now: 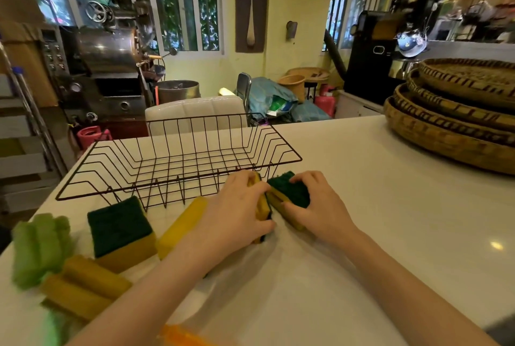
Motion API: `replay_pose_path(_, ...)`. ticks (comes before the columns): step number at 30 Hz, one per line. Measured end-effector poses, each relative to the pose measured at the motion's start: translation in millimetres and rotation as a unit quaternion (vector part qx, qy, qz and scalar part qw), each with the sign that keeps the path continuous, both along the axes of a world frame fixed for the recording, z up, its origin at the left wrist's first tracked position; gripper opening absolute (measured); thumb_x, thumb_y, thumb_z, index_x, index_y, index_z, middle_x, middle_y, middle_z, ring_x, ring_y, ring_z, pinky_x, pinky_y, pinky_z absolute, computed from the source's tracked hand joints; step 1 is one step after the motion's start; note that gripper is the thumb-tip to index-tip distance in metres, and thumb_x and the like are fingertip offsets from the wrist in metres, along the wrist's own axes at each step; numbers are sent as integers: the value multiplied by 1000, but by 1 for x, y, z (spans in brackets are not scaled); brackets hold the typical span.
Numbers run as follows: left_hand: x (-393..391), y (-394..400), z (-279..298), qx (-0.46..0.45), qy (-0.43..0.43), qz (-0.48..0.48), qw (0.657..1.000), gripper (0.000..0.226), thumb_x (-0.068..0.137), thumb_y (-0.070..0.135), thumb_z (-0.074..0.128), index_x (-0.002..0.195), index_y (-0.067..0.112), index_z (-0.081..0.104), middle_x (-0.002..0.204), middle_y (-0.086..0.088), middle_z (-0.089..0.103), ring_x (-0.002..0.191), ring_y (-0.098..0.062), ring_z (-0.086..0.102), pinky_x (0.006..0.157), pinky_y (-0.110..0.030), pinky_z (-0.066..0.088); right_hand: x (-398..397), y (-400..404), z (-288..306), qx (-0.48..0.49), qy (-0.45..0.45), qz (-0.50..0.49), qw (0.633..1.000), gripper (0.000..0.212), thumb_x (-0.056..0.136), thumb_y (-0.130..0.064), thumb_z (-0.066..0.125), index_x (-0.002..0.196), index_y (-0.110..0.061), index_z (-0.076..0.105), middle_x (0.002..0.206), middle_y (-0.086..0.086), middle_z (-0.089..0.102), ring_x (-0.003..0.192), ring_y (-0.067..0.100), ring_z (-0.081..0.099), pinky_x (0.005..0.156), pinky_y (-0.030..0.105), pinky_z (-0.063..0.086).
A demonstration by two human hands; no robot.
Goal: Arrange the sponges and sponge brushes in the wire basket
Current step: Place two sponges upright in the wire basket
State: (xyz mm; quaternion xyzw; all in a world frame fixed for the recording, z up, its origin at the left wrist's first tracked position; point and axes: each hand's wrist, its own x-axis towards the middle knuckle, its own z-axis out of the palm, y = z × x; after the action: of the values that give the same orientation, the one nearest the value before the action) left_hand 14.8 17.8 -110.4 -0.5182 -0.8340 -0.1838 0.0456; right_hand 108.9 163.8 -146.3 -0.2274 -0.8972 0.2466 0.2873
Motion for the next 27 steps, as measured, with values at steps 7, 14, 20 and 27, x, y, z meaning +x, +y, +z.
replay_pose_path(7,-4,0,8,155,-136,-24,978,26,67,42,68,85,31,53,109,8,47,103,-8,41,77,-17,31,3,3,3,-13,-3,-3,1000,48,70,-42,66,111,-23,52,111,-3,45,97,12,48,73,17,42)
replay_pose_path(14,-2,-1,2,228,-265,25,937,31,61,50,68,76,29,51,96,12,51,90,3,45,66,-11,30,11,20,9,-46,22,-57,997,40,71,-34,70,107,-26,53,108,-5,43,96,10,44,72,18,40)
replay_pose_path(20,6,4,-11,267,-312,67,909,29,65,43,70,79,26,51,102,6,49,97,-7,45,67,-11,32,10,18,5,-39,14,-65,997,41,68,-40,70,105,-28,53,106,-8,42,94,10,45,70,19,41)
replay_pose_path(27,11,4,-13,191,-206,23,959,32,66,42,70,81,23,49,103,11,41,93,1,36,68,10,25,7,17,2,-37,-23,-81,996,42,71,-43,67,107,-28,51,108,-6,40,93,9,43,69,19,43)
